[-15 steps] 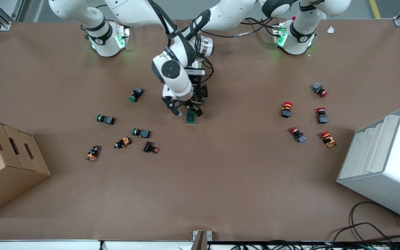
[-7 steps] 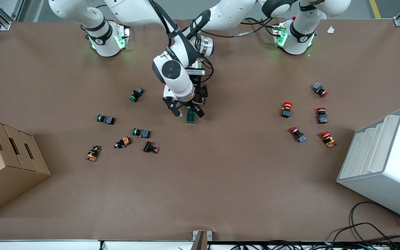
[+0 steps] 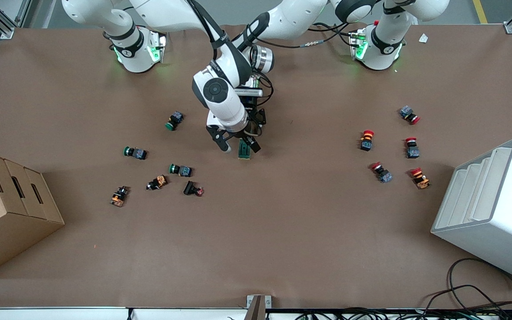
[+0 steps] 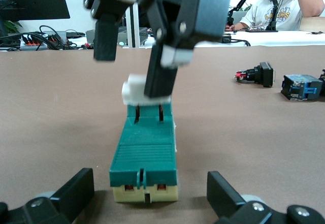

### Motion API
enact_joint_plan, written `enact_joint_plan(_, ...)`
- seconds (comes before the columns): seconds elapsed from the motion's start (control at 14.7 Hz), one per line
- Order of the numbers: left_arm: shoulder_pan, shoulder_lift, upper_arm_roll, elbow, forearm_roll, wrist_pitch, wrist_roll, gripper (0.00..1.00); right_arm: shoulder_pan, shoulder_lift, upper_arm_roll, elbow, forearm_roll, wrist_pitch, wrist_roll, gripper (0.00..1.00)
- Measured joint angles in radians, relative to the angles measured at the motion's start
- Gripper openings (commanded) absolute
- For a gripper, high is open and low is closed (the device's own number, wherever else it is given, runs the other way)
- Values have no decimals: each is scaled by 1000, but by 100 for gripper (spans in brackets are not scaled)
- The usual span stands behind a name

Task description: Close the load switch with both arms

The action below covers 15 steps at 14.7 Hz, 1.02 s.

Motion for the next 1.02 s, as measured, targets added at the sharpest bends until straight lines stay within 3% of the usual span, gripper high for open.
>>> enact_joint_plan(1.02, 0, 0, 0, 2, -3, 0, 10, 100, -55, 127, -12, 156, -2, 8, -9, 100)
